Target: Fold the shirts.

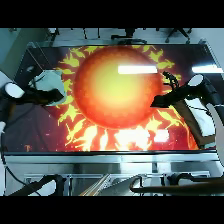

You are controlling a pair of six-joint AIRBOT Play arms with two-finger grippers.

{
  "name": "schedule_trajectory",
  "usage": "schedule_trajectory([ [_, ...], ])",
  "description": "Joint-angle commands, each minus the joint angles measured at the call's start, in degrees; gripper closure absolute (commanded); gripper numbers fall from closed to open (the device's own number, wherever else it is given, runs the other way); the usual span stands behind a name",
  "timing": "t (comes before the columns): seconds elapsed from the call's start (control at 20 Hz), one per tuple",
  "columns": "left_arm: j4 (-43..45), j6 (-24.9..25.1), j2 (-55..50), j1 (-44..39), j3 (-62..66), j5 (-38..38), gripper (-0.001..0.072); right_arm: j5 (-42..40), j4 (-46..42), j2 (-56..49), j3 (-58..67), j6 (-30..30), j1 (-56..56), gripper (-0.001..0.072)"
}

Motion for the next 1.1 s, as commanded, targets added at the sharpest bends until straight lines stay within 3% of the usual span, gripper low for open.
schedule_trajectory([
  [0.0,0.2,0.0,-7.6,13.1,9.4,-5.0,0.0076,-3.1,3.2,-0.4,0.0,0.0,0.0,0.0448],
  [0.05,0.2,0.1,-10.3,14.5,10.2,-5.1,0.0075,-3.7,3.7,-0.9,0.0,0.0,0.0,0.0349],
  [0.1,0.2,0.1,-13.3,15.1,10.6,-4.6,0.0075,-4.3,3.8,-1.4,0.0,0.0,0.0,0.0177],
  [0.35,0.3,0.1,-26.7,13.2,10.5,3.0,0.0074,-5.0,4.0,-4.5,0.0,3.1,0.0,0.0164],
  [0.55,0.2,0.0,-32.1,11.0,11.1,15.3,0.0074,-5.0,4.0,-5.6,0.0,4.0,0.0,0.0165],
  [0.7,0.3,0.0,-34.4,9.5,16.6,15.6,0.0079,-5.0,4.0,-5.6,0.0,4.0,0.0,0.0167],
  [0.75,0.4,0.0,-34.8,9.0,18.9,15.3,0.0234,-5.0,4.0,-5.6,0.0,4.0,0.0,0.0169],
  [0.8,0.8,0.0,-35.2,8.8,21.1,14.0,0.0461,-4.9,4.0,-5.6,0.0,4.0,0.0,0.0170],
  [0.85,0.8,0.0,-35.6,8.6,22.9,11.8,0.0630,-4.9,4.0,-5.6,0.0,4.0,0.0,0.0170],
  [0.9,0.8,0.0,-36.3,8.6,24.8,8.5,0.0694,-4.6,4.0,-5.6,0.0,4.0,0.0,0.0172],
  [1.05,0.2,0.0,-37.9,8.6,29.6,-1.8,0.0695,-2.3,4.0,-5.6,0.0,4.0,0.0,0.0358],
])
